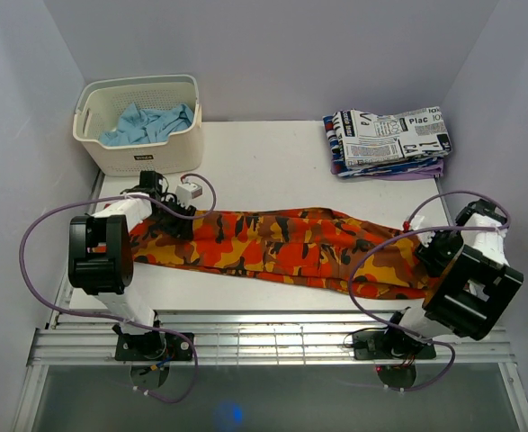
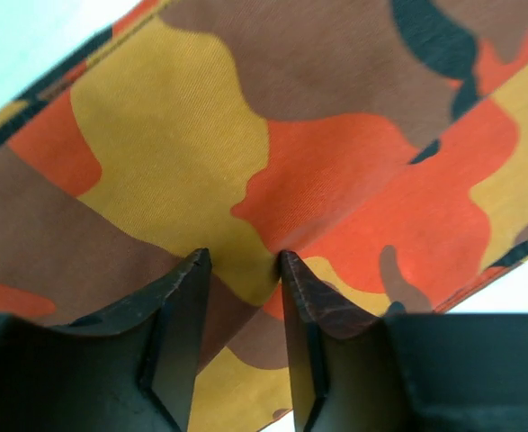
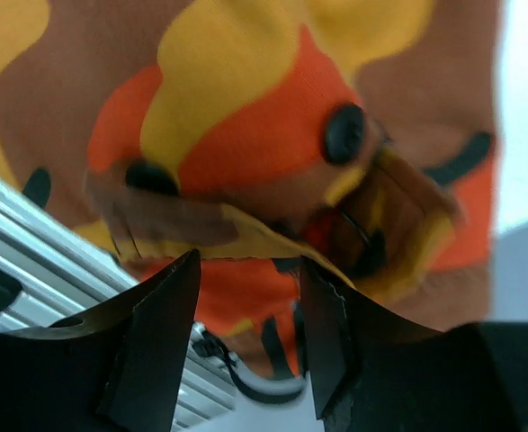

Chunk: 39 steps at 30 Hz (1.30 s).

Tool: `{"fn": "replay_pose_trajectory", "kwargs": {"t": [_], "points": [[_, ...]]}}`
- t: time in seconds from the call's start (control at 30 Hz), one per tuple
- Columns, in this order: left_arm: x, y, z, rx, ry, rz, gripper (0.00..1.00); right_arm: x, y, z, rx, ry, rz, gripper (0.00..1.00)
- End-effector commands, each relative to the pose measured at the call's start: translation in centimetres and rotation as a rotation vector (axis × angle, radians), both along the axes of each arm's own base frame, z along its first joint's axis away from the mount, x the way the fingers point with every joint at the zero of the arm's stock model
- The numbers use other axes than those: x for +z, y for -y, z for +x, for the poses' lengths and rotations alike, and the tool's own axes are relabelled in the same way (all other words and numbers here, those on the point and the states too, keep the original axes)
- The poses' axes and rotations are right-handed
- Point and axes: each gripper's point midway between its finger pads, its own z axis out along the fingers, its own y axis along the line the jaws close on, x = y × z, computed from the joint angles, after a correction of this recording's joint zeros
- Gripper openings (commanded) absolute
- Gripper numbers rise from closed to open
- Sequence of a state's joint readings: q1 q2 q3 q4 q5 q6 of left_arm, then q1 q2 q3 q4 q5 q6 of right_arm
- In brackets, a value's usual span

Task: Fold and stack the trousers
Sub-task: Fold the trousers

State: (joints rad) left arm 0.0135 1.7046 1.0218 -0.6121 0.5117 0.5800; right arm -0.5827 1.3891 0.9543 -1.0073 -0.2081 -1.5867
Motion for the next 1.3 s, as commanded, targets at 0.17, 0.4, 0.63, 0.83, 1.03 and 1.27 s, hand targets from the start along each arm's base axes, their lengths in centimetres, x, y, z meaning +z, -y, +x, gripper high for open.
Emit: {"fn": "replay_pose_trajectory", "kwargs": {"t": [0.17, 0.4, 0.63, 0.83, 1.03, 1.27], "points": [[-2.5, -2.8, -1.5, 0.115, -0.083, 0.134, 0.39, -5.8, 0.7, 2.9, -0.112, -0.043, -0.151, 0.5], [3.9, -1.5, 0.7, 0.101, 0.094, 0.035, 0.54, -0.9, -1.4, 10.4, -0.194, 0.048, -0.009, 0.52], [10.8, 6.8, 1.2, -0.265, 0.364, -0.023, 0.65, 5.4, -4.5, 9.4, -0.355, 0.106, 0.155, 0.59], [10.2, 17.6, -1.0, -0.497, 0.348, -0.073, 0.64, 5.4, -6.2, 4.9, -0.643, 0.018, 0.293, 0.43], [8.3, 26.6, -4.3, -0.643, 0.285, -0.12, 0.61, 3.3, -5.9, 2.3, -0.868, -0.054, 0.385, 0.17], [7.0, 31.3, -5.5, -0.627, 0.188, -0.17, 0.63, 3.6, -5.1, 3.4, -1.063, -0.078, 0.611, 0.08]]}}
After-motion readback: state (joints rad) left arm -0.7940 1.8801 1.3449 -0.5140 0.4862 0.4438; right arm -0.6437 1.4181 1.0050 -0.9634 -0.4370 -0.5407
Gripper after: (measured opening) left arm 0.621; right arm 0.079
